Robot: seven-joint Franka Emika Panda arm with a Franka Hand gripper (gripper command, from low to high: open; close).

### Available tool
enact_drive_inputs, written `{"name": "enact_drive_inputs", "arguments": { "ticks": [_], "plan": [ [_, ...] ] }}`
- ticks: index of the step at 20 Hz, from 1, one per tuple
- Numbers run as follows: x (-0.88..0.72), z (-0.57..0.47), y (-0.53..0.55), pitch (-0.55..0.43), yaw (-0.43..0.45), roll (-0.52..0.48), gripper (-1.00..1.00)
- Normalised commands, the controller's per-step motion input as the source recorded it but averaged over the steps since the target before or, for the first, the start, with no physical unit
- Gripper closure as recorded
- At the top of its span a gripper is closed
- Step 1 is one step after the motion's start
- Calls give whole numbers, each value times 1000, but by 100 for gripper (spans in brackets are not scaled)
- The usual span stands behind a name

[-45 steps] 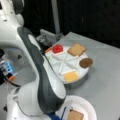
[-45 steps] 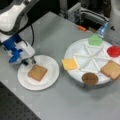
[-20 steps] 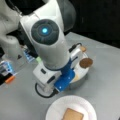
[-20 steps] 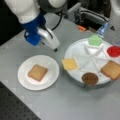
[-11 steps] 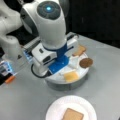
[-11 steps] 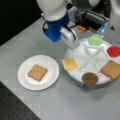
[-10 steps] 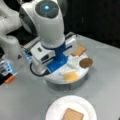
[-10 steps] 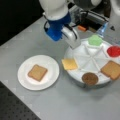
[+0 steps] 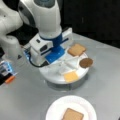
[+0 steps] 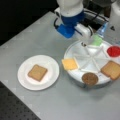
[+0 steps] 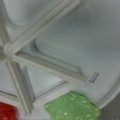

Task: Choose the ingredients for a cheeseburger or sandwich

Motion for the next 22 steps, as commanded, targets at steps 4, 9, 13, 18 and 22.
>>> {"name": "enact_drive_inputs", "arguments": {
  "ticks": [4, 9, 13, 18, 22],
  "plan": [
    [-157, -158, 349, -149, 184, -207, -100],
    [-154, -184, 162, -129, 227, -174, -100],
    [-136, -265, 11, -123, 289, -160, -100],
    [-112, -223, 6, -87, 302, -142, -100],
    [-62, -196, 51, -80, 233, -188, -100]
  ]
}}
